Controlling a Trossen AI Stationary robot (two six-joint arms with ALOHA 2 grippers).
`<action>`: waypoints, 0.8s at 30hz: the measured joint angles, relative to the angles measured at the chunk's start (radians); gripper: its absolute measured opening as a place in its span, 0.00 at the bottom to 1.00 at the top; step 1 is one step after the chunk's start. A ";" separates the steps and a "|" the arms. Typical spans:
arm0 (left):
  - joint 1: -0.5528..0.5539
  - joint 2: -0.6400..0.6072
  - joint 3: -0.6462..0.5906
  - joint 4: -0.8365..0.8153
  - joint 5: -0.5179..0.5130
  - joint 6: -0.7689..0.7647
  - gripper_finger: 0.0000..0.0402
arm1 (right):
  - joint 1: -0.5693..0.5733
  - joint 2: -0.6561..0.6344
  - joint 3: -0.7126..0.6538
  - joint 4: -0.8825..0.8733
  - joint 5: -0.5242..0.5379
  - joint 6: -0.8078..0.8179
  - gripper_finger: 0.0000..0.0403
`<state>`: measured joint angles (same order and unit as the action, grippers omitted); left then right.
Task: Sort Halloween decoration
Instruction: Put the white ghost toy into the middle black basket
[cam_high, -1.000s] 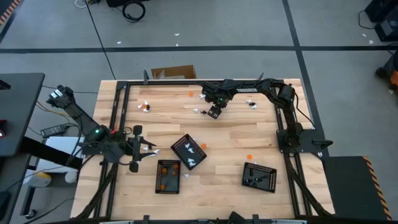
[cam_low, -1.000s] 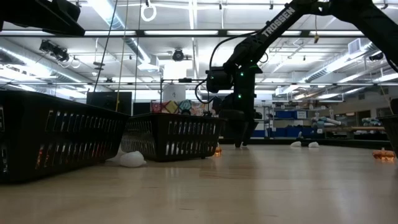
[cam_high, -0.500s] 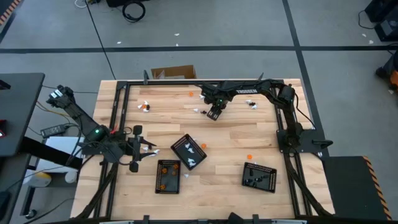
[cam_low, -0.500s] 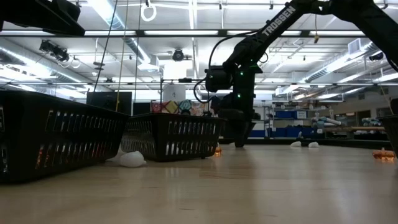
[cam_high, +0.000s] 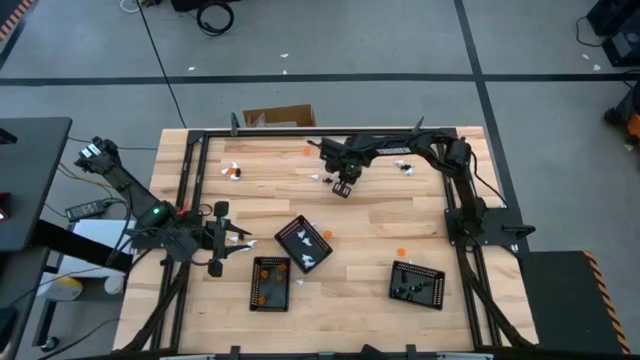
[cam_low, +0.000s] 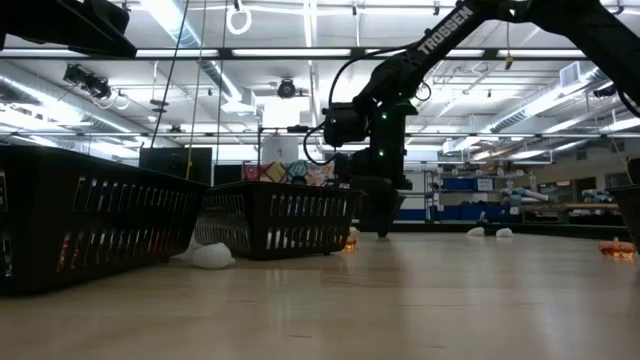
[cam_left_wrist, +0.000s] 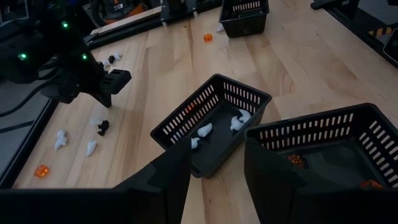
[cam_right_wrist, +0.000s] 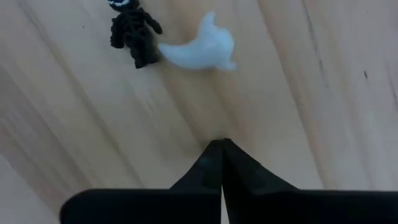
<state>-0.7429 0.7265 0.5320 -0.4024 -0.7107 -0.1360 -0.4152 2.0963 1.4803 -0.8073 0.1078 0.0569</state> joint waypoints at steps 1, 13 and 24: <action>0.000 0.000 0.000 0.000 0.000 0.000 0.39 | 0.005 0.002 0.008 -0.005 0.006 -0.003 0.02; 0.000 0.000 0.000 0.000 0.000 -0.006 0.39 | 0.017 0.005 0.054 0.153 -0.021 0.057 0.27; 0.000 0.000 0.000 0.000 0.000 -0.006 0.39 | 0.013 0.011 0.055 0.199 -0.001 0.109 0.40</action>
<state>-0.7429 0.7261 0.5317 -0.4024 -0.7109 -0.1424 -0.4026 2.1076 1.5352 -0.6085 0.1064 0.1661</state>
